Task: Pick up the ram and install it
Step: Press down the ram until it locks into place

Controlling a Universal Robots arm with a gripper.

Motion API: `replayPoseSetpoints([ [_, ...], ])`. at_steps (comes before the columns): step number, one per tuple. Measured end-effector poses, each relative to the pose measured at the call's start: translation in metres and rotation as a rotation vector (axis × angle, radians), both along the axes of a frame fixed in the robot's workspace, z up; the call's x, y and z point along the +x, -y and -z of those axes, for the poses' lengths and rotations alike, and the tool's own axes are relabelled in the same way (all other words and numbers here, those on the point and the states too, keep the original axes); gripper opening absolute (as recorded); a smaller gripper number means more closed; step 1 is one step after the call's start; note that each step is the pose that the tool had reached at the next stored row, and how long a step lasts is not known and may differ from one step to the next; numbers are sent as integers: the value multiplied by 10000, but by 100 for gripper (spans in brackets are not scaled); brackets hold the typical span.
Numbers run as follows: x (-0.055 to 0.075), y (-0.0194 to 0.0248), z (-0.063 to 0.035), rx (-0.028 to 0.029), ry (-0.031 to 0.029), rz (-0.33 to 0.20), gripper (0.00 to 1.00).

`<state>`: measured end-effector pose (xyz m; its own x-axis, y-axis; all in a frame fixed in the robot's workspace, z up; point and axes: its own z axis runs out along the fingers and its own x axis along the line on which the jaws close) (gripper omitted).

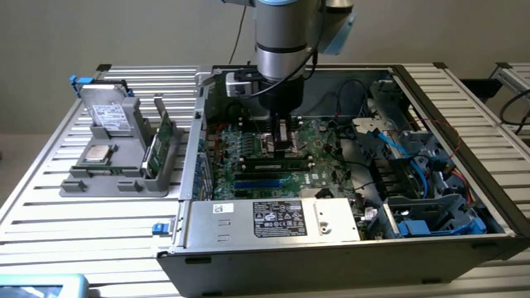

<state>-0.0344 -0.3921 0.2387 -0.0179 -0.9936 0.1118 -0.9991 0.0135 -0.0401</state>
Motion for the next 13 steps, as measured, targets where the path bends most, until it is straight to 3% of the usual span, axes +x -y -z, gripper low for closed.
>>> replayPoseSetpoints([
  [13,42,0,-1,0,-9,27,11],
])
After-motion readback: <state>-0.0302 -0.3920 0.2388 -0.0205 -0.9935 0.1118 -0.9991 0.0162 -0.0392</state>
